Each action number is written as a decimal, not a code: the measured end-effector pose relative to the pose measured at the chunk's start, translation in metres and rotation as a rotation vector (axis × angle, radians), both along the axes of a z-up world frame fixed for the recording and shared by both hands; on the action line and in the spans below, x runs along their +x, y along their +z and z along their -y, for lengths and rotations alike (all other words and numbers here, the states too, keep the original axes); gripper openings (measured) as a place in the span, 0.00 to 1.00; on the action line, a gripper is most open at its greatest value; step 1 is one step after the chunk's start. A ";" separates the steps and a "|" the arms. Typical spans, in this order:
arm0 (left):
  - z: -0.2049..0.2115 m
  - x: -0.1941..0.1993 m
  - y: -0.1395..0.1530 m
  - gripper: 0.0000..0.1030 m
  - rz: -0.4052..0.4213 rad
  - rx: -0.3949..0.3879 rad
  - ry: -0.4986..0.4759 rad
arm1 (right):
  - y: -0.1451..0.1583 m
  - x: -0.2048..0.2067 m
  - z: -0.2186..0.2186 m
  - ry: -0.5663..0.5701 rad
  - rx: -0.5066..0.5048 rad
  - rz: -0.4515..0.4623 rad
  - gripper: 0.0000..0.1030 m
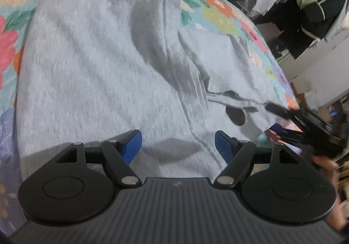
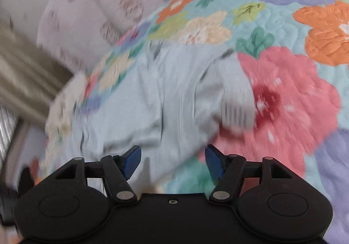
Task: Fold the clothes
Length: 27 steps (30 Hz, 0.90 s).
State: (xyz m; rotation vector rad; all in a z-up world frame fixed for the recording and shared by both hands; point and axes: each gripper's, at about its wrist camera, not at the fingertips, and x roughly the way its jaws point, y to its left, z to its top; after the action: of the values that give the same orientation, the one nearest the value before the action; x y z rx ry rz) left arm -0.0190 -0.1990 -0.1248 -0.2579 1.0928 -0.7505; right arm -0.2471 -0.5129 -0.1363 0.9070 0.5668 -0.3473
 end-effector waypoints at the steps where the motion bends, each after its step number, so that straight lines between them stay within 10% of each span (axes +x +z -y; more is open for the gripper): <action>1: -0.003 0.001 0.000 0.72 -0.010 -0.016 0.007 | -0.005 0.009 0.006 -0.013 0.011 0.025 0.81; 3: -0.008 0.004 -0.001 0.72 -0.029 -0.040 0.021 | -0.008 0.029 0.012 -0.041 0.014 0.062 0.82; 5: -0.013 0.007 0.000 0.72 -0.042 -0.053 0.043 | -0.002 0.051 0.007 -0.012 -0.056 0.040 0.48; 6: -0.016 0.008 0.002 0.72 -0.046 -0.058 0.054 | 0.005 0.063 0.001 0.021 -0.128 -0.007 0.14; 11: -0.056 0.014 0.031 0.72 0.025 -0.055 0.145 | 0.072 0.088 -0.063 0.136 -0.650 -0.079 0.14; 18: -0.135 0.028 0.049 0.72 0.040 -0.076 0.332 | 0.133 0.141 -0.193 0.487 -1.073 -0.048 0.14; 27: -0.164 0.045 0.015 0.72 -0.066 -0.108 0.409 | 0.057 0.198 -0.272 0.866 -0.744 -0.181 0.24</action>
State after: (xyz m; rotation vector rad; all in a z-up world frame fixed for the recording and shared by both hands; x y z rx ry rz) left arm 0.0257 -0.0352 -0.1102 -0.5826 1.0187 -0.4361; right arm -0.0492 -0.2404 -0.0789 -0.1273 0.8588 0.1588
